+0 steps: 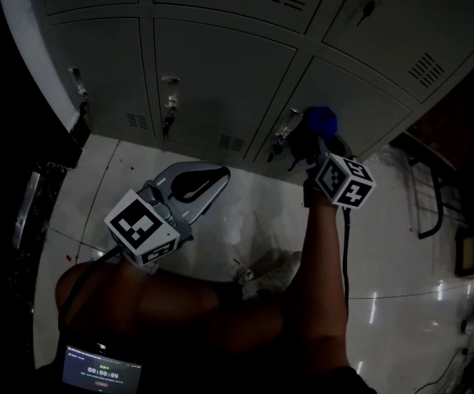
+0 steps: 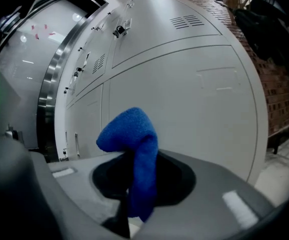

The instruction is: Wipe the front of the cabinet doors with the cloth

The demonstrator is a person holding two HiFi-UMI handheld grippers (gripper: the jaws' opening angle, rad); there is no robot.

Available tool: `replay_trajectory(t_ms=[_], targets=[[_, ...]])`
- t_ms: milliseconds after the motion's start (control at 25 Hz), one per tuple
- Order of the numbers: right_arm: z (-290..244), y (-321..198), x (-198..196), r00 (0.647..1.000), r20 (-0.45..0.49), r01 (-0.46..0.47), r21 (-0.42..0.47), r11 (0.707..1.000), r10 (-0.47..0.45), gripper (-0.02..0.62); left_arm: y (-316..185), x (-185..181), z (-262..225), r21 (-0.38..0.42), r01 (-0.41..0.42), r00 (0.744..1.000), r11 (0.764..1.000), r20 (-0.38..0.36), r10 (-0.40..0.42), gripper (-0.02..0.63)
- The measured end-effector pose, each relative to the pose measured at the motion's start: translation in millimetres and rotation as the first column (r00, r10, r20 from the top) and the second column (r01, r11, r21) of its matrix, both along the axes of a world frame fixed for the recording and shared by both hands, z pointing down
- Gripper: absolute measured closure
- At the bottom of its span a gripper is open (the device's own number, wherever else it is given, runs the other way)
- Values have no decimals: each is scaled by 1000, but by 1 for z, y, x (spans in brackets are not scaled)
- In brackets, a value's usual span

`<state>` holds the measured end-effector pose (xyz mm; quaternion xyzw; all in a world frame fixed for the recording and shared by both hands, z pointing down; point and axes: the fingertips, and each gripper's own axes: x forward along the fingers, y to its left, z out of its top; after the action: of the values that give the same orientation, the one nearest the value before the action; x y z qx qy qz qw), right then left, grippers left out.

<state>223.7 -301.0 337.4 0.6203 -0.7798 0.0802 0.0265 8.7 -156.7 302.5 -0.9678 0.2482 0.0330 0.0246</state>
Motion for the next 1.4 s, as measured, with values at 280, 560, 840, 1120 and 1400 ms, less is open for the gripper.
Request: replay_trajectory(t_ms=[280,560,840,1120,1400], targets=[[-2,6,34,998,-9,-63,2,998,63,522,-1,-1,0,2,5,1000,1000,0,-5,600],[-6,16,77,989,17,-150,8,989,149,522,-1,-1,1,3,4,1000,1000,3,-4,600],[-8,25,118,969,102,-227,3,974,225,522,-1,0,2,-1,4,1000,1000,6,-4,600],[-9,32,144,954,134,-270,7,963,266,522,0,0,3,-3,3,1000,1000,10,-3,600],[-7,35,143,948,146,-290,25,957,283,522,-1,-1,2,0,3,1000,1000,7,-3,600]])
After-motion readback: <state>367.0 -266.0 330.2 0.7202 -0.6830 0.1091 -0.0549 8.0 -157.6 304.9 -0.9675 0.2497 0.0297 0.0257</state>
